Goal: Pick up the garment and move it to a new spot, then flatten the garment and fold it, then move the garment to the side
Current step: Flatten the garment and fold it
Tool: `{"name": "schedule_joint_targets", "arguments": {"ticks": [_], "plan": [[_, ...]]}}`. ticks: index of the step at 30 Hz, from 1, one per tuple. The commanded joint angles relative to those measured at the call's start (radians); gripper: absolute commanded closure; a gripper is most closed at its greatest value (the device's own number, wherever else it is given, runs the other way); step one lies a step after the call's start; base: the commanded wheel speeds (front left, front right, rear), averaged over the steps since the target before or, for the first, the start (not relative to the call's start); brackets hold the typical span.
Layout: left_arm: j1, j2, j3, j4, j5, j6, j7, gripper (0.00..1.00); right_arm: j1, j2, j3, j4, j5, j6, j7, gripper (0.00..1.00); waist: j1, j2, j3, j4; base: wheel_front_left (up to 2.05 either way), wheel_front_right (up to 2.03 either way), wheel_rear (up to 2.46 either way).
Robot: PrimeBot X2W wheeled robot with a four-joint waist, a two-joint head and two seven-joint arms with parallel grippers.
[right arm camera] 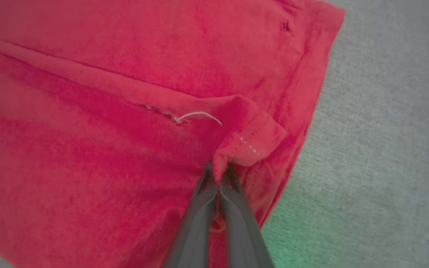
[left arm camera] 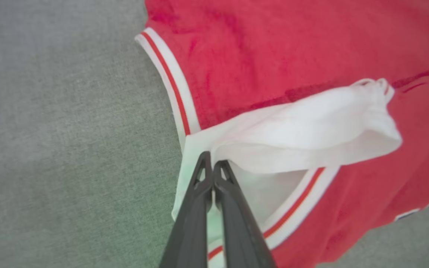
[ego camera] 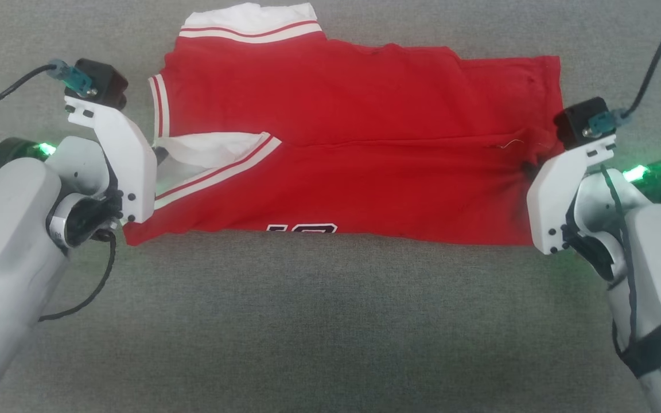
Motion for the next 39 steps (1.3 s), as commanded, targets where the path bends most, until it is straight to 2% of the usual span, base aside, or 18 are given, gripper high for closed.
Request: {"name": "schedule_joint_targets", "arguments": {"ticks": [1, 2, 3, 4, 5, 6, 7, 8, 9, 14, 19, 25, 33, 36, 39], "plan": [[-0.022, -0.014, 0.0, 0.038, -0.022, -0.015, 0.007, 1.0, -0.011, 0.002, 0.002, 0.027, -0.005, 0.0, 0.01, 0.74, 0.0, 0.0, 0.001, -0.002, 0.0, 0.0, 0.0], [-0.027, -0.023, 0.001, 0.069, -0.026, -0.024, 0.014, 1.0, -0.017, 0.007, 0.002, 0.043, -0.002, 0.0, 0.016, 0.67, 0.0, 0.0, 0.0, -0.003, 0.0, 0.0, 0.0], [-0.033, -0.033, 0.002, 0.095, -0.033, -0.031, 0.019, 0.88, -0.023, 0.011, 0.001, 0.058, 0.002, 0.0, 0.022, 0.6, 0.0, 0.0, -0.002, -0.004, 0.0, 0.0, 0.0], [-0.04, -0.041, 0.003, 0.123, -0.041, -0.036, 0.022, 0.73, -0.03, 0.012, 0.009, 0.065, 0.001, 0.0, 0.025, 0.47, 0.0, 0.0, -0.005, -0.005, 0.0, 0.0, 0.0], [-0.044, -0.046, 0.003, 0.142, -0.044, -0.041, 0.024, 0.56, -0.038, 0.014, 0.011, 0.069, 0.003, 0.0, 0.024, 0.2, 0.0, 0.0, -0.008, -0.005, 0.0, 0.0, 0.0], [-0.05, -0.054, 0.004, 0.158, -0.051, -0.048, 0.026, 0.35, -0.044, 0.015, 0.008, 0.075, 0.004, 0.0, 0.023, 0.0, 0.0, 0.0, -0.013, -0.005, 0.0, 0.0, 0.0], [-0.056, -0.06, 0.009, 0.171, -0.06, -0.053, 0.025, 0.12, -0.047, 0.016, 0.005, 0.079, 0.006, 0.0, 0.024, 0.0, 0.0, 0.0, -0.02, -0.004, 0.0, 0.0, 0.0], [-0.056, -0.06, 0.009, 0.171, -0.06, -0.053, 0.025, 0.12, -0.047, 0.016, 0.005, 0.079, 0.006, 0.0, 0.024, 0.0, 0.0, 0.0, -0.02, -0.004, 0.0, 0.0, 0.0], [-0.061, -0.063, 0.011, 0.181, -0.065, -0.056, 0.027, 0.0, -0.05, 0.014, 0.004, 0.079, 0.002, 0.0, 0.019, 0.0, 0.0, 0.0, -0.026, -0.004, 0.0, 0.0, 0.0], [-0.065, -0.063, 0.005, 0.197, -0.075, -0.066, 0.044, 0.0, -0.035, 0.01, -0.015, 0.063, -0.002, 0.0, -0.016, 0.0, 0.0, 0.0, -0.072, 0.003, 0.0, 0.0, 0.0], [-0.032, -0.05, 0.005, 0.153, -0.09, -0.037, 0.077, 0.0, 0.0, 0.01, -0.057, 0.012, -0.007, 0.0, -0.08, 0.0, 0.0, 0.0, -0.121, 0.011, 0.0, 0.0, 0.0], [0.039, -0.009, 0.001, 0.024, -0.117, 0.038, 0.16, 0.0, 0.059, 0.037, -0.127, -0.06, -0.044, 0.0, -0.19, 0.0, 0.0, 0.0, -0.171, 0.012, 0.0, 0.0, 0.0], [0.158, 0.071, 0.001, -0.157, -0.146, 0.152, 0.234, 0.0, 0.141, 0.117, -0.226, -0.187, -0.124, 0.0, -0.281, 0.0, 0.0, 0.0, -0.182, -0.014, 0.0, 0.0, 0.0], [0.188, 0.092, 0.012, -0.176, -0.159, 0.176, 0.23, 0.0, 0.169, 0.145, -0.244, -0.239, -0.15, 0.0, -0.312, 0.0, 0.0, 0.0, -0.17, -0.033, 0.0, 0.0, 0.0], [0.209, 0.105, 0.02, -0.166, -0.164, 0.179, 0.216, 0.0, 0.197, 0.169, -0.254, -0.276, -0.161, 0.0, -0.329, 0.0, 0.0, 0.0, -0.156, -0.052, 0.0, 0.0, 0.0]]}}
